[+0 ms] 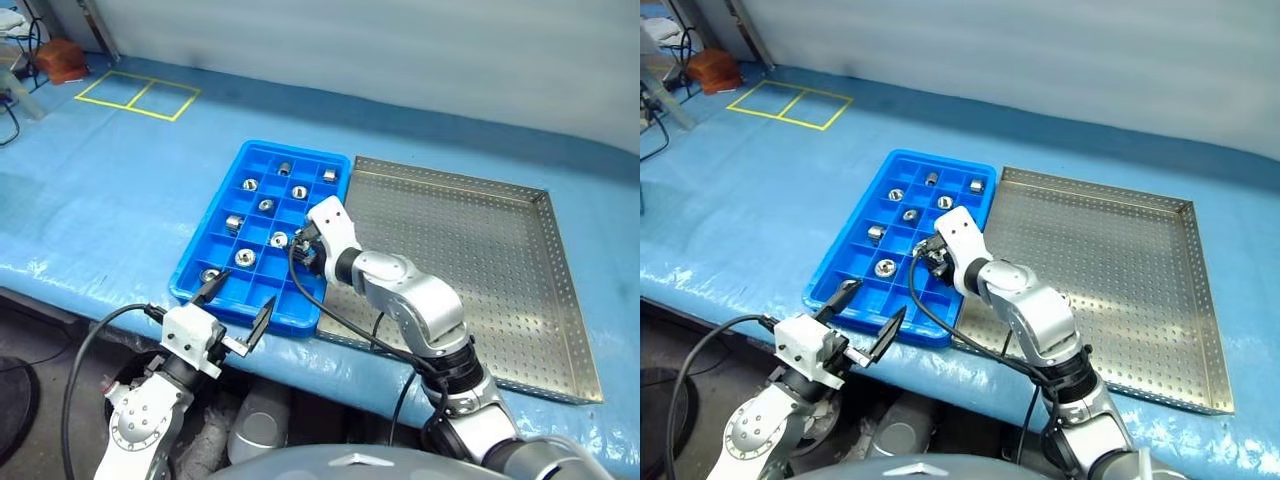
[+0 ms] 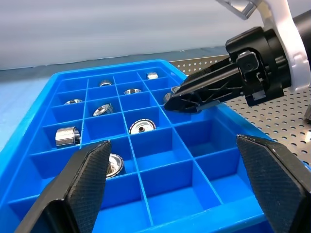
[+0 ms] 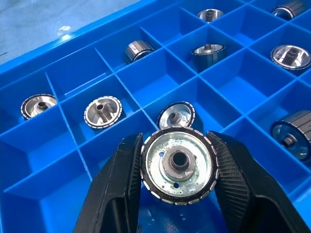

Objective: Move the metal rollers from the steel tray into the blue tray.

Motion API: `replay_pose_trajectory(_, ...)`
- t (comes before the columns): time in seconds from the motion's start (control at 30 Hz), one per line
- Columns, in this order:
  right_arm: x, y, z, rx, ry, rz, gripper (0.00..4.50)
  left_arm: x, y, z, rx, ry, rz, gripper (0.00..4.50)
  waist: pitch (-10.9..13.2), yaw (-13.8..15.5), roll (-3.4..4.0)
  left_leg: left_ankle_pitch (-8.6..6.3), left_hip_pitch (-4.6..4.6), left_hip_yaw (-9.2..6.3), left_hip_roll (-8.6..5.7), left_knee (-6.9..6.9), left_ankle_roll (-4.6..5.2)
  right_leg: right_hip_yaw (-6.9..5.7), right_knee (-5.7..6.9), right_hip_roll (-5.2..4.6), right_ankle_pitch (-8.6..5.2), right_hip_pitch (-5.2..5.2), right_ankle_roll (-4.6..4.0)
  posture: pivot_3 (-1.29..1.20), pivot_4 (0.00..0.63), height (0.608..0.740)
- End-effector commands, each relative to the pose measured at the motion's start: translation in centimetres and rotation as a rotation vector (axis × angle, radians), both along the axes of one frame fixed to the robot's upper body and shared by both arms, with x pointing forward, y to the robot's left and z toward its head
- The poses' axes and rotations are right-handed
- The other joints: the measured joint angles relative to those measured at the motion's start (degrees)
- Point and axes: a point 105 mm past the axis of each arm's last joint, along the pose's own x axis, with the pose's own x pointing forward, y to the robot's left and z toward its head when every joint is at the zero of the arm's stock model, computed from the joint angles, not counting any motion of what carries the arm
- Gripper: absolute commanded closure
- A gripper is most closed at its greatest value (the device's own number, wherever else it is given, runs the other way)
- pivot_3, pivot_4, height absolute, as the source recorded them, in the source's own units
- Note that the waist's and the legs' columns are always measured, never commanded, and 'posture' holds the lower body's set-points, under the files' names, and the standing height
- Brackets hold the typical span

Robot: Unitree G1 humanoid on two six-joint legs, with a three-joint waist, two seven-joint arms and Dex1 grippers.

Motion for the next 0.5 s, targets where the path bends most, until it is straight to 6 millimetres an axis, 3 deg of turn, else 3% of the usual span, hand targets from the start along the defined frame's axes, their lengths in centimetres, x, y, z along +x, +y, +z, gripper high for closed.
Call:
replay_pose_trajectory(0.03, -0.6, -0.4, 0.8, 0.017, -0.016, 0.001, 2.79, 0.0, -0.3, 0.4, -0.02, -0.024, -0.02, 0.0, 0.0, 0.61, 0.0, 0.0, -0.03, 0.0, 0.0, 0.0, 0.0, 0.0, 0.0, 0.0, 0.0, -0.03, 0.0, 0.49, 0.15, 0.74)
replay_pose_trajectory(0.23, -1.2, -1.7, 0.3, -0.012, 0.004, -0.02, 2.79, 0.3, -0.5, 0.1, -0.019, -0.018, -0.053, 0.0, -0.02, 1.71, -0.02, 0.01, -0.29, 0.01, -0.01, 0.01, 0.0, -0.01, 0.02, 0.01, 0.01, -0.26, 0.02, 0.47, 0.15, 0.74)
replay_pose_trajectory(0.27, -1.3, -1.9, 0.3, -0.01, 0.006, -0.026, 2.07, 0.4, -0.4, 0.0, -0.014, -0.016, -0.056, 0.0, -0.02, 1.82, -0.01, 0.01, -0.32, 0.01, -0.01, 0.01, 0.0, -0.02, 0.02, 0.01, 0.02, -0.28, 0.04, 0.45, 0.15, 0.74)
replay_pose_trajectory(0.47, -1.5, -3.0, 1.3, 0.016, -0.023, -0.077, 0.2, 0.9, -0.2, -0.4, 0.011, -0.009, -0.103, 0.0, -0.03, 2.13, -0.01, 0.01, -0.34, 0.01, -0.01, 0.03, 0.0, -0.04, 0.02, 0.0, 0.03, -0.32, 0.04, 0.4, 0.15, 0.74)
replay_pose_trajectory(0.5, -1.5, -3.2, 1.7, 0.025, -0.035, -0.089, 0.2, 1.0, -0.3, -0.4, 0.01, -0.009, -0.114, 0.0, -0.03, 2.06, -0.01, 0.01, -0.34, 0.01, -0.01, 0.05, 0.0, -0.04, 0.01, 0.0, 0.03, -0.32, 0.05, 0.39, 0.15, 0.74)
